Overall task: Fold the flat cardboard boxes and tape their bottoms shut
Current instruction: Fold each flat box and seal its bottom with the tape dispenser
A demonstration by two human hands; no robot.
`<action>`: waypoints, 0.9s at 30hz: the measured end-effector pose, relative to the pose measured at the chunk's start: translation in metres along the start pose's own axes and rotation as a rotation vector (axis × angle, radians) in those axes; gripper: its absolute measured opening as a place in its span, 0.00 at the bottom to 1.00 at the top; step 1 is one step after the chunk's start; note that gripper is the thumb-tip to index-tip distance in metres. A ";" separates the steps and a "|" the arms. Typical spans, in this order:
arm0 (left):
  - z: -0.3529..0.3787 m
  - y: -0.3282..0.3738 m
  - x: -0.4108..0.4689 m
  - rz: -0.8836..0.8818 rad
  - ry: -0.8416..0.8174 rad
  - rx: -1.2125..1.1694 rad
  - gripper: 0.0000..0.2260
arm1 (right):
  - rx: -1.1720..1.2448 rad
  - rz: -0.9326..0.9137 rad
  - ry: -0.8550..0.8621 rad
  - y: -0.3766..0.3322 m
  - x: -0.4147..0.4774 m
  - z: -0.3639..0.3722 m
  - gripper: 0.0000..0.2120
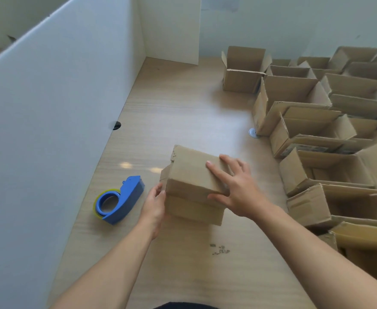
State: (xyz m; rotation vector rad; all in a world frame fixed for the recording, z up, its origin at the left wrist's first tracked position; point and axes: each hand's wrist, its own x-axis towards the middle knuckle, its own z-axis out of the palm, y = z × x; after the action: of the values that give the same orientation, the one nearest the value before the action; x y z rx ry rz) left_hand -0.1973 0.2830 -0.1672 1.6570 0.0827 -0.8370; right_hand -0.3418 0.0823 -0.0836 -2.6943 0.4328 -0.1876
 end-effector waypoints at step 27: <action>-0.091 0.016 -0.038 0.396 0.250 0.876 0.17 | -0.353 -0.007 -0.343 -0.067 -0.018 0.063 0.39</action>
State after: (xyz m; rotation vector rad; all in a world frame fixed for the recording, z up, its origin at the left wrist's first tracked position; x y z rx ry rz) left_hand -0.1743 0.3734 -0.1305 2.4793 -0.4916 -0.3542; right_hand -0.3288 0.1693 -0.1145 -2.9872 0.3777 0.3800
